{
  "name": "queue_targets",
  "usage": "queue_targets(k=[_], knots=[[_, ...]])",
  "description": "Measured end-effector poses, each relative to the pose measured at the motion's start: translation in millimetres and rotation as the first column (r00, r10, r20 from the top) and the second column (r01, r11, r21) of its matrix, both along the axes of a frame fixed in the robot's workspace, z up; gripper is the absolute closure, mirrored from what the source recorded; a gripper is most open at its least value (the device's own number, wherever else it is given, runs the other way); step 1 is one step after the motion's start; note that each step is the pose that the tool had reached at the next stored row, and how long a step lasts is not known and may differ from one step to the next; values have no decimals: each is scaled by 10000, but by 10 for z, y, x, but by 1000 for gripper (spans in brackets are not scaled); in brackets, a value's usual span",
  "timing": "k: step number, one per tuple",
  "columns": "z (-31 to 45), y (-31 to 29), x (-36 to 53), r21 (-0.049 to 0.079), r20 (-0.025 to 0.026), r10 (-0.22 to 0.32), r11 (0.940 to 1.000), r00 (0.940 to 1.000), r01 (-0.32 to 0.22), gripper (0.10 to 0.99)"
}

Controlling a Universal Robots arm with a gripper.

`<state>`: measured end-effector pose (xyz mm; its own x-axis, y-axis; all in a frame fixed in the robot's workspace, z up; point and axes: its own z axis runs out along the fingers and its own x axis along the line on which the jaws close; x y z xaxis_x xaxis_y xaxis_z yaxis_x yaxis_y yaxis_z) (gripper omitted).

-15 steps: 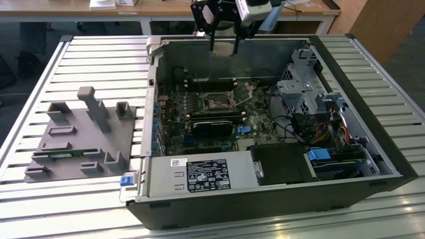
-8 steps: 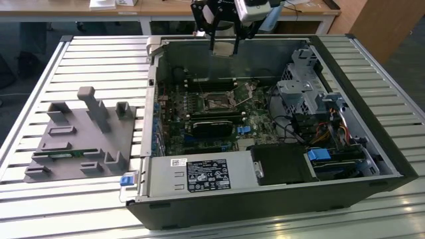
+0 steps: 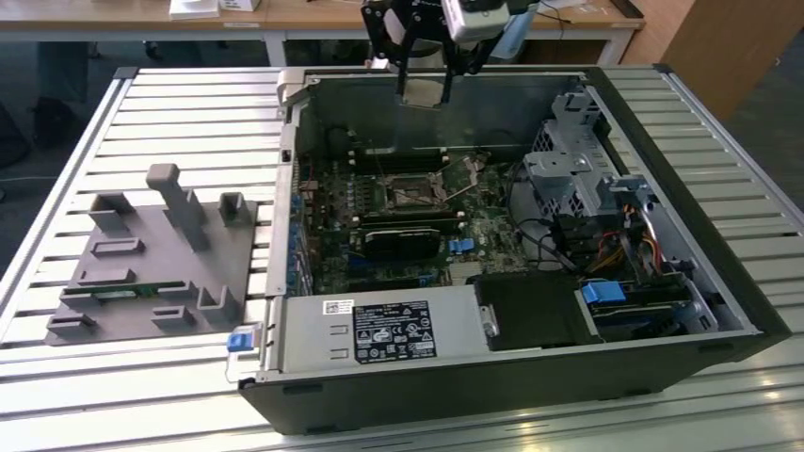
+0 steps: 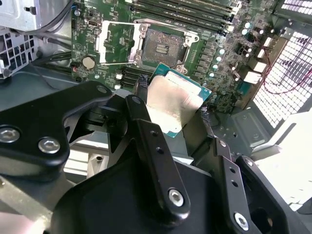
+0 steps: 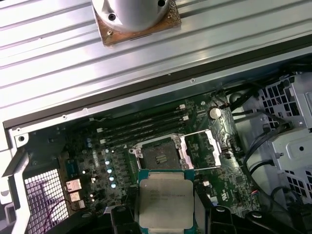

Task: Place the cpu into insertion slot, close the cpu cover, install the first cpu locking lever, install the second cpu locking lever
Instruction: 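Place the cpu into insertion slot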

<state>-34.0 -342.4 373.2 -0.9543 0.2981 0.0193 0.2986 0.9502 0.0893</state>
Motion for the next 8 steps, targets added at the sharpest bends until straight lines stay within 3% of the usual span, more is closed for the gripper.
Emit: queue_targets(k=[8], knots=[[0, 0, 0, 0, 0, -257, 9997, 9997, 257, 549]])
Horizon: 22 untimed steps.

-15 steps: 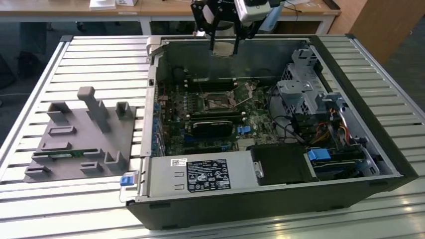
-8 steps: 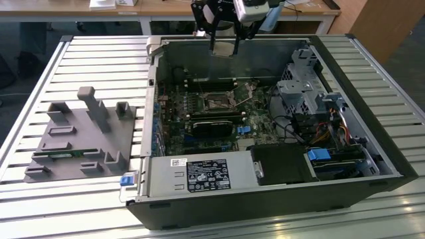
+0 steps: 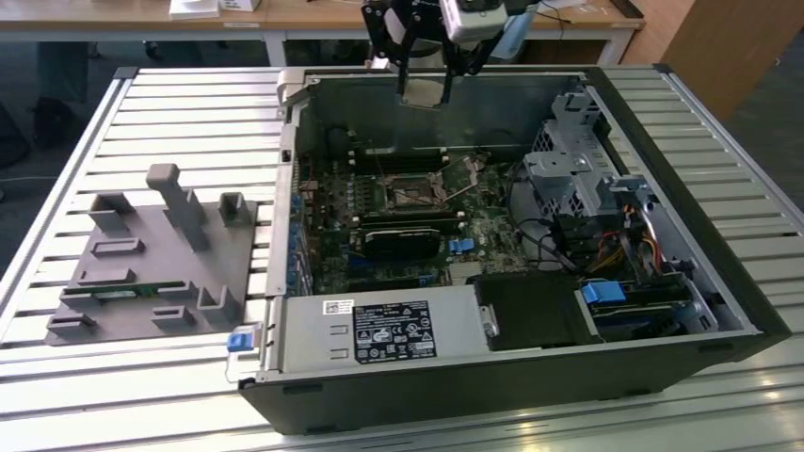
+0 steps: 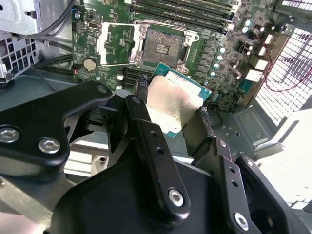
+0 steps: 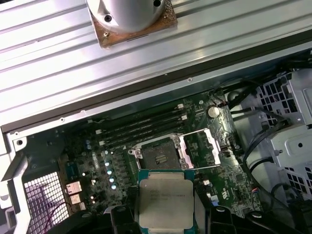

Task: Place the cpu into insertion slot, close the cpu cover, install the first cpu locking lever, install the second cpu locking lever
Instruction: 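Place the cpu into insertion slot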

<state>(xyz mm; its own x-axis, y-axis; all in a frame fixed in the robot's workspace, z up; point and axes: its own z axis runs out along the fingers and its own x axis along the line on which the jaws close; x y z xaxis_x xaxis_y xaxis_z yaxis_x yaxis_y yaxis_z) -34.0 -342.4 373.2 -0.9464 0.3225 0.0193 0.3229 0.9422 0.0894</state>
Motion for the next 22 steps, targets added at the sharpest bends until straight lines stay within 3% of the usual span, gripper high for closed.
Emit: queue_targets(k=[22], knots=[[0, 0, 0, -1, -1, -711, 9975, 9975, 711, 549]])
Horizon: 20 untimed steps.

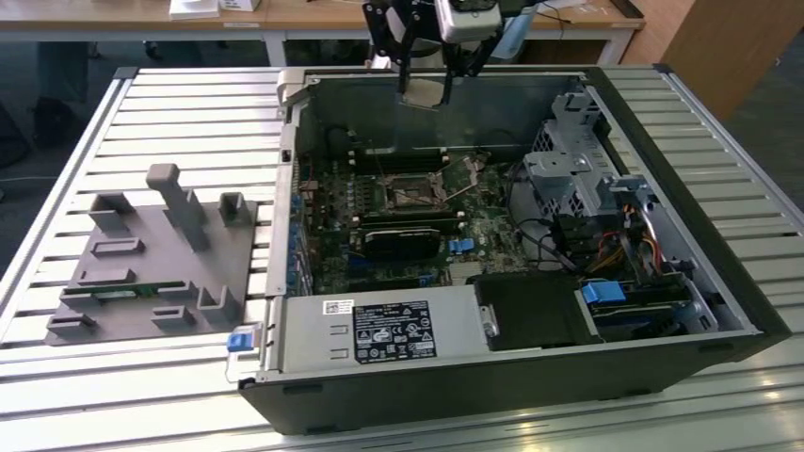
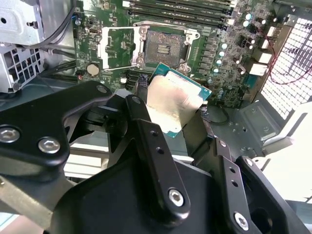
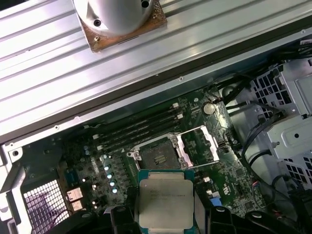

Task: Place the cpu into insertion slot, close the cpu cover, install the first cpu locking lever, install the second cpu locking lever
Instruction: 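Place the cpu into insertion slot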

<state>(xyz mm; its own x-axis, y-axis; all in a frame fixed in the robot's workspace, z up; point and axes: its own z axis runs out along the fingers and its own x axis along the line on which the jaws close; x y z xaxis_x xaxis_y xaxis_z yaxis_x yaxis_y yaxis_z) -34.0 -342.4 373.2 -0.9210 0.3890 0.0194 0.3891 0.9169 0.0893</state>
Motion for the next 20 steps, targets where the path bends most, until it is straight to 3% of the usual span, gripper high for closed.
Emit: queue_targets(k=[20], knots=[[0, 0, -1, 1, 1, -794, 9968, 9968, 794, 549]])
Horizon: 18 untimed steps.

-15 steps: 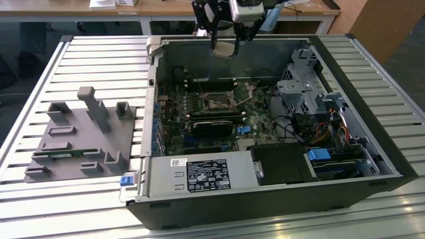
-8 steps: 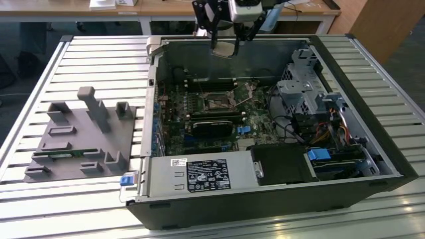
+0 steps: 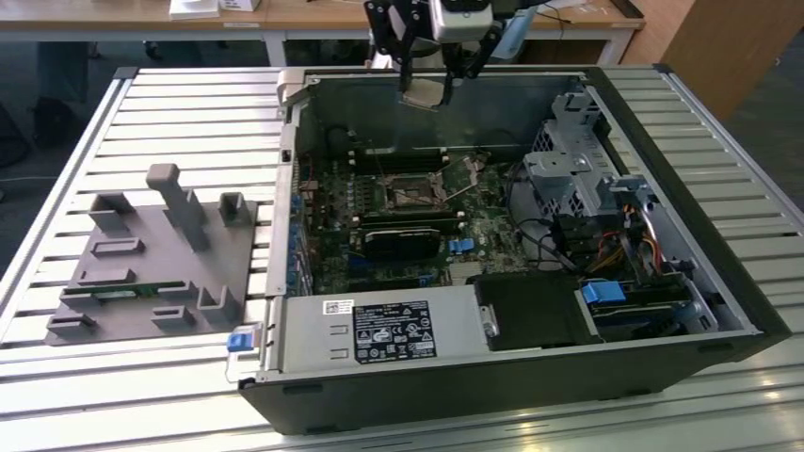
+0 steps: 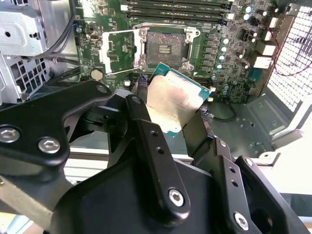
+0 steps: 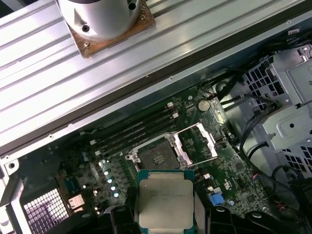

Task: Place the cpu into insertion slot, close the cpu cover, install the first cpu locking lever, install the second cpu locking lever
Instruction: 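Place the cpu into insertion slot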

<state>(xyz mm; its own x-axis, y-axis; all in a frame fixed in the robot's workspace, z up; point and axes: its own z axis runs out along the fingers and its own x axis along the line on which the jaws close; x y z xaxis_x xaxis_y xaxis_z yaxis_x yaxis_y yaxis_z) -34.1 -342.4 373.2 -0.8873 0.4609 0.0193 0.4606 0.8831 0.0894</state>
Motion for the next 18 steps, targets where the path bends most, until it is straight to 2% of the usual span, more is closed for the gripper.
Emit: queue_targets(k=[9, 13, 18], knots=[[-2, 2, 0, -15, 0, -476, 9989, 9989, 476, 549], [-7, 3, 0, -22, 1, -1015, 9948, 9948, 1015, 549], [-11, 3, 0, -24, 1, -1415, 9899, 9899, 1415, 549]])
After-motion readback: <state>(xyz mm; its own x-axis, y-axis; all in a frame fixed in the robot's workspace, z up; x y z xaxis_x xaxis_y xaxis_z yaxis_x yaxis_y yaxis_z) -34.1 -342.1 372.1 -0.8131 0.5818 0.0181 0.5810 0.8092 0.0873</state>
